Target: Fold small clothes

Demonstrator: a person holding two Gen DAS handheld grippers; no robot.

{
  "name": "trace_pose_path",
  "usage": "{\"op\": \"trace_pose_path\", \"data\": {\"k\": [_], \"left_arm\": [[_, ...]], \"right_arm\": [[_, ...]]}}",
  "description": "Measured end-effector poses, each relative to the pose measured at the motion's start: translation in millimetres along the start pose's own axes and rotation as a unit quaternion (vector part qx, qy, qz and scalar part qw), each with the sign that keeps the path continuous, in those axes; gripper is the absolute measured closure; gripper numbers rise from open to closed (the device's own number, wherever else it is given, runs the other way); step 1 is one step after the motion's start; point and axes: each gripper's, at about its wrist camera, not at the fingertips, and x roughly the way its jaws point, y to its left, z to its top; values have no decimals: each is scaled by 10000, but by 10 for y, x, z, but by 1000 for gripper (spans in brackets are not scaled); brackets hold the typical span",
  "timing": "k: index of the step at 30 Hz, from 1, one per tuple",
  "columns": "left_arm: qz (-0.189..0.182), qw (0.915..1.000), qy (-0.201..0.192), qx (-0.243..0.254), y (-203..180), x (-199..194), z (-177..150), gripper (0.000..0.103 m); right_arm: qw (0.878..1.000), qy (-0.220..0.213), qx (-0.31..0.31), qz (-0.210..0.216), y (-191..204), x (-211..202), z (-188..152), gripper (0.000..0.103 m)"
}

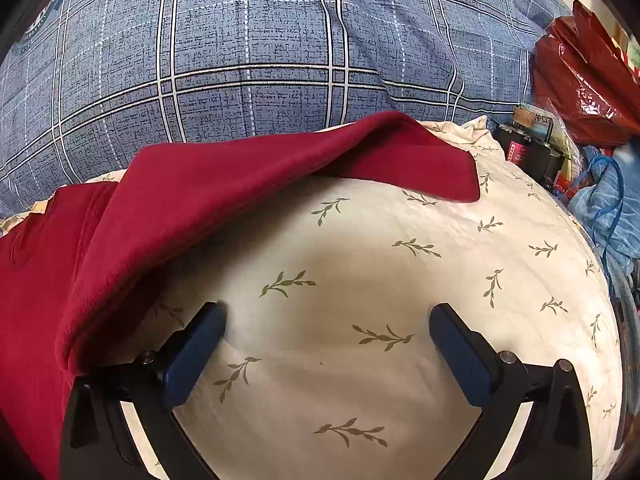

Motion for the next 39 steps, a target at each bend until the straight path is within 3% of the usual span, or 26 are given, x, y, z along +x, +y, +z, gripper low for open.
{"op": "trace_pose_path", "data": {"k": [20,25,29,33,36,39], "left_arm": [[-72,9998,103,150,25,-40,16,0],[-42,9997,-28,221,-1,-274,-117,0],[-104,9986,-351,391,-53,-523,-163,0],[-173,9953,-620,730,-131,-736,-213,0],[-272,9928,-746,896,-222,-835,-207,0],[-302,9919,-791,947,-272,-841,-158,0]], "right_arm": [[10000,16,3,3,-17,-3,9,1],[9995,314,92,5,11,-163,-82,0],[9978,545,-45,368,115,-575,-339,0],[9955,369,-303,821,318,-1134,-442,0],[9869,390,-299,1537,567,-1480,-434,0],[9788,380,-368,1980,858,-1656,-417,0]]}}
